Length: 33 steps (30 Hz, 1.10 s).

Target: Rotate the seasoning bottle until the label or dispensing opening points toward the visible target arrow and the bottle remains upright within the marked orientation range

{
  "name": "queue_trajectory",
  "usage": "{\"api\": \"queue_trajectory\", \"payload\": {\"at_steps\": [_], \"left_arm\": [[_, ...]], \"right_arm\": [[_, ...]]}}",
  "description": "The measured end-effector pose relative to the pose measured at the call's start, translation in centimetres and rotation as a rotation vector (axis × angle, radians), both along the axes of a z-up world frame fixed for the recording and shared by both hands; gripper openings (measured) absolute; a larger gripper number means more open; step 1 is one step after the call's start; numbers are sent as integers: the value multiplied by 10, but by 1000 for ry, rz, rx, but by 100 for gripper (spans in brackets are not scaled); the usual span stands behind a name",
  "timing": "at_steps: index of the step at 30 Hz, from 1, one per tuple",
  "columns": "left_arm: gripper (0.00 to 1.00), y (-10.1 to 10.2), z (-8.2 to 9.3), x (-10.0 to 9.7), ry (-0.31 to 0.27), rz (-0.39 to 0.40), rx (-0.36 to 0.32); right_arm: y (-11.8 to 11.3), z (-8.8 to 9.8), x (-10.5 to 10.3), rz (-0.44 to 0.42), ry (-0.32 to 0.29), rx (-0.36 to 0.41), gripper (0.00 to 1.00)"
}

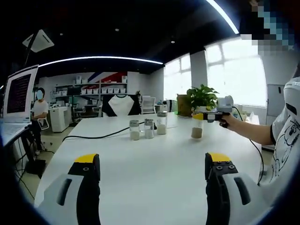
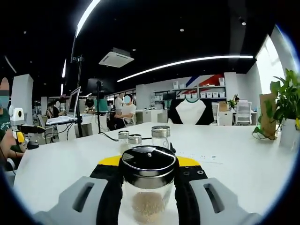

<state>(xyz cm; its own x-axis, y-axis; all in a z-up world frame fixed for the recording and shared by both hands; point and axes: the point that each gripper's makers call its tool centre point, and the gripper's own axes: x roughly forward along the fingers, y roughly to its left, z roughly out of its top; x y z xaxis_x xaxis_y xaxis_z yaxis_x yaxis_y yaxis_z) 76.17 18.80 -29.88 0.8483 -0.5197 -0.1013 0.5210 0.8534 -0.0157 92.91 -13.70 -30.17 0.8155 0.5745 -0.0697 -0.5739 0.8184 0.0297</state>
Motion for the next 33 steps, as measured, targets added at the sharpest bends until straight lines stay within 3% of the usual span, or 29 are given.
{"api": "queue_trajectory", "payload": {"at_steps": [7,12,22,23,27,33], "left_arm": [[97,-2,5,0,-18,-3,1],[97,-4,3,0,-14,-7,11],[97,-6,1,3,-6,-13,22],[97,-6,1,3,-7,-14,21],[97,-7,2,5,-7,-16,25],[97,-9,-2,6,-1,-18,17]], "right_arm": [[-2,-12,-6,-3,11,-11,41],[3,-11,-15,19,-29,-45,41],[7,-9,-17,36,-29,-3,41],[6,-12,-18,37,1,6,43],[5,-11,-17,31,4,39,55],[9,1,-22,47,-27,67,51]]}}
